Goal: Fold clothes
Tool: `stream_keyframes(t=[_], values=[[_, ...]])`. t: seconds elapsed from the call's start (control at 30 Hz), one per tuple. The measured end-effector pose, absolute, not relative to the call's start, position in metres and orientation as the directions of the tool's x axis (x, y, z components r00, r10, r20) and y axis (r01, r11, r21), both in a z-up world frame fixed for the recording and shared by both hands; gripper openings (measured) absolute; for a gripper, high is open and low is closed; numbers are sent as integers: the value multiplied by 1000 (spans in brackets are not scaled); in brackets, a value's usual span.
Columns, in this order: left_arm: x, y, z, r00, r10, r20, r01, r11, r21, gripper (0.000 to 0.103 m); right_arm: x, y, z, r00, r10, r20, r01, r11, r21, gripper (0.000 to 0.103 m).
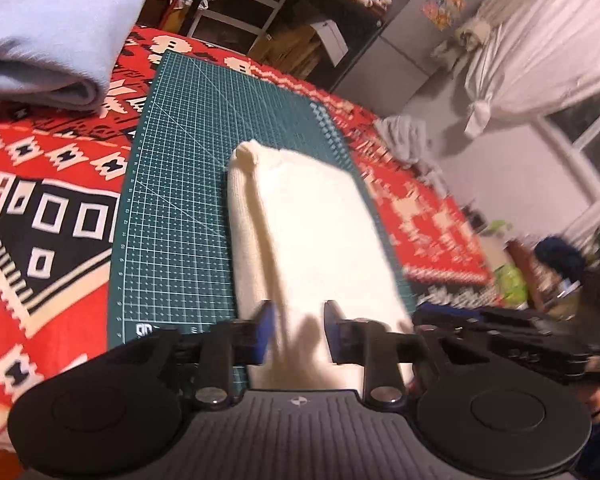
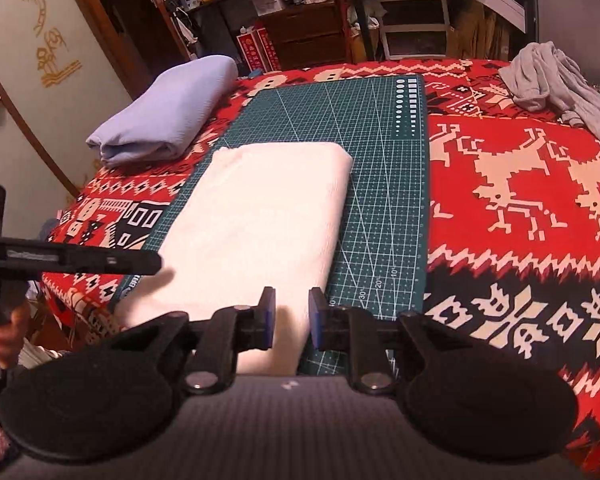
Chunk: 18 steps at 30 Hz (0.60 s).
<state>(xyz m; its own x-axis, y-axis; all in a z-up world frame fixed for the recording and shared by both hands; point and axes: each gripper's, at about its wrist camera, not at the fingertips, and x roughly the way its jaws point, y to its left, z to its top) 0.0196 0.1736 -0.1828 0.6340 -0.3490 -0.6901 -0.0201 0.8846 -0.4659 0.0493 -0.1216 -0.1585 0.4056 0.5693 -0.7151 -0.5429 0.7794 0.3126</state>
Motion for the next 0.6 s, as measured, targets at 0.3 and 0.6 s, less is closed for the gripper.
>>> stream_keyframes(t=[0.3, 0.6], values=[[7, 188, -190, 636, -377, -673, -64, 844, -533, 9, 37, -131, -170, 339, 549, -764, -556, 772, 309, 18], [-3, 173, -187, 592, -342, -730, -20, 899, -438, 36, 42, -158, -165, 334, 607, -721, -481, 768, 423, 25]])
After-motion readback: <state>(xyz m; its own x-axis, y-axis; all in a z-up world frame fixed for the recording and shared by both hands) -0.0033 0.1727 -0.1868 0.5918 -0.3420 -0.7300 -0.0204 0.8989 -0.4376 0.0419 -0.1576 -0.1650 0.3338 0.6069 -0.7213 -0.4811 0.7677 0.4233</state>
